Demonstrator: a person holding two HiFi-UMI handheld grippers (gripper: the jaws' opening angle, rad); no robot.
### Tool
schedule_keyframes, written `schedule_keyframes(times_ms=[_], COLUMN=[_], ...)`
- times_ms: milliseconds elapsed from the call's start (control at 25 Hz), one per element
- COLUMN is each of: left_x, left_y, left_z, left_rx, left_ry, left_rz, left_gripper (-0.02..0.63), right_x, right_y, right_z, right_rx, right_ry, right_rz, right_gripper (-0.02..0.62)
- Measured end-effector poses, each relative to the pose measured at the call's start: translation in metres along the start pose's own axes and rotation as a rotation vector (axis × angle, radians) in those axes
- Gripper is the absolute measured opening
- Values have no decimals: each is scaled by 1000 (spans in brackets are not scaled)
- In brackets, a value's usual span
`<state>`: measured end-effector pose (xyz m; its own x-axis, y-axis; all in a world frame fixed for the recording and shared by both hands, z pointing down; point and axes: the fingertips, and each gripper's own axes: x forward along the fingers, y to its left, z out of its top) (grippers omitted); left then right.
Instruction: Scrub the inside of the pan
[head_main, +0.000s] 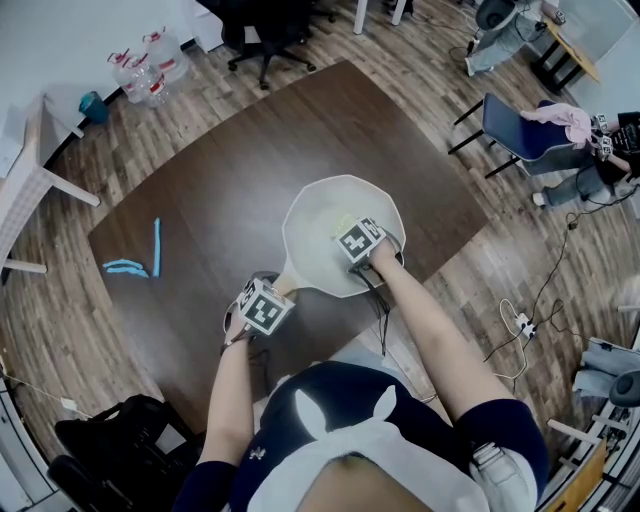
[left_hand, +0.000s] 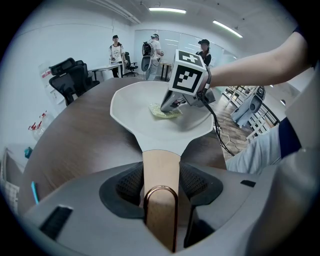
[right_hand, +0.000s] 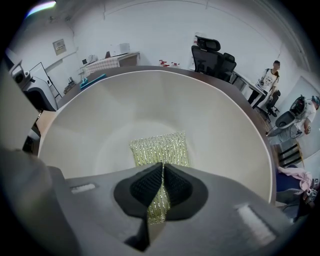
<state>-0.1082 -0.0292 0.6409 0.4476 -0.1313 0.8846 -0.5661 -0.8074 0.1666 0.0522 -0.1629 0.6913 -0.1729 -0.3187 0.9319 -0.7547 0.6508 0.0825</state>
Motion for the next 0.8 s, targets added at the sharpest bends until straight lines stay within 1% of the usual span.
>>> schedule_keyframes(times_ms=[320,480,600,800], left_x=[3,-4,1,1], left_y=[-1,-3,-1,-1], left_z=[-3,-2,-1,-2], left_rx=[-1,-4,-1,-4], left_ry=[-5,2,-3,-2], left_rz=[-1,-9,-6,-8], left_gripper=[222,222,222,222], right_x=[-4,-8,-9,-8], right_y=[17,27,33,42], right_z=[-13,-13,-13,-11], right_rx=[33,25,11,-29], right_ry=[6,3,12,26], right_rz=[46,72,84,87], right_gripper=[11,11,11,11])
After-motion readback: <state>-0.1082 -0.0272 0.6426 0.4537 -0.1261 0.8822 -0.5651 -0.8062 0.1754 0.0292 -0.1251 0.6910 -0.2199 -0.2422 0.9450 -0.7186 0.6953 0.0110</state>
